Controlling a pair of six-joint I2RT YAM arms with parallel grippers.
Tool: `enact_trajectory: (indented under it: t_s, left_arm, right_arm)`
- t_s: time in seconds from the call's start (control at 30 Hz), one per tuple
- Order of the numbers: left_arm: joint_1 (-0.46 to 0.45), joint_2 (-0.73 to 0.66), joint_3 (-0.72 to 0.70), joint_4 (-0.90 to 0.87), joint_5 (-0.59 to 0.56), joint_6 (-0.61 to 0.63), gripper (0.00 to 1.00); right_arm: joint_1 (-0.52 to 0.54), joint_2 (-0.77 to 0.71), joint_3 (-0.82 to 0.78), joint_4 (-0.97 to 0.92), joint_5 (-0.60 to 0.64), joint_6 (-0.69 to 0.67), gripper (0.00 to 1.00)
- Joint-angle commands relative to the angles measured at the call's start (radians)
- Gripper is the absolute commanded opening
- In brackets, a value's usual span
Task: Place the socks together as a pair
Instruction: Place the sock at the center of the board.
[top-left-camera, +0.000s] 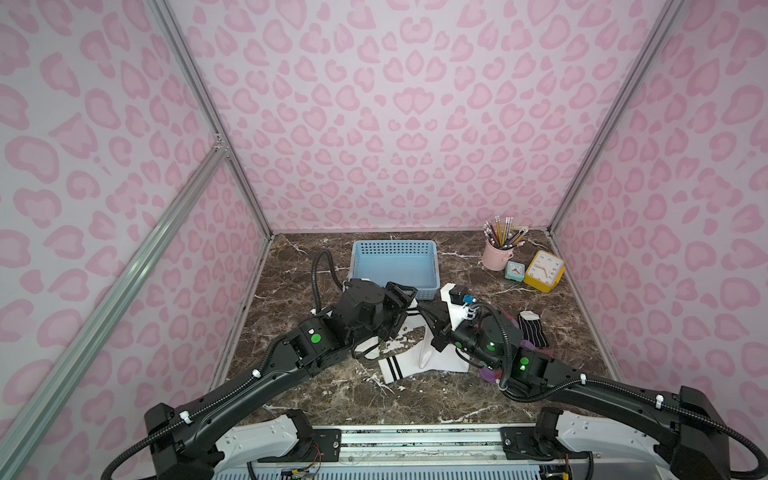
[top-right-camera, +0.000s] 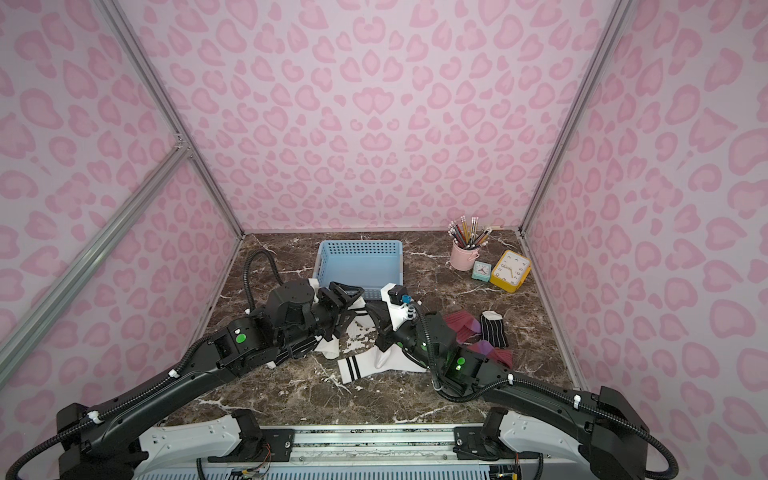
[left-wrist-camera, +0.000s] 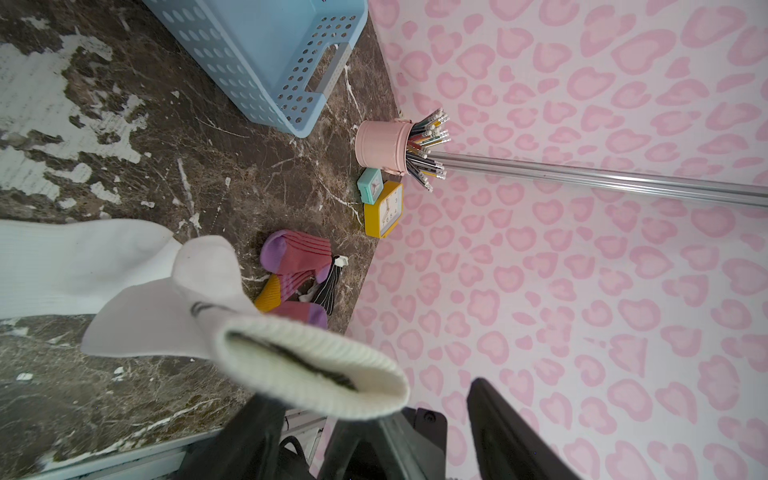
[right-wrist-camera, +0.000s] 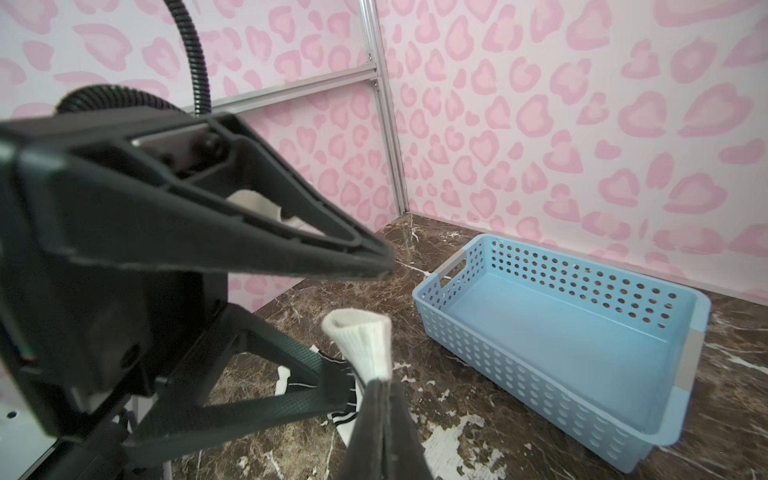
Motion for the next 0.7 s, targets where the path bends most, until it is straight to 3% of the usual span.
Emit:
enact_trajectory:
  t_s: [0.0, 0.27, 0.5, 0.67]
  left_arm:
    - [-0.001, 0.012, 0.018, 0.005, -0.050, -0.006, 0.69]
    - [0.000, 0.035, 0.014, -0.018, -0.059, -0.017, 0.56]
    - [0.000, 0.052, 0.025, -0.052, -0.066, -0.002, 0.56]
    - [0.001, 0.054, 0.023, -0.057, -0.071, 0.007, 0.44]
  right_arm:
    - [0.013, -0.001, -0.009, 0.070, -0.007, -0.043, 0.00]
    - [0.029, -0.009, -0.037, 0.130, -0.021, -0.077, 0.00]
    - [0.042, -0.004, -0.048, 0.164, -0.015, -0.115, 0.00]
    - [0.044, -0.001, -0.048, 0.169, -0.020, -0.128, 0.00]
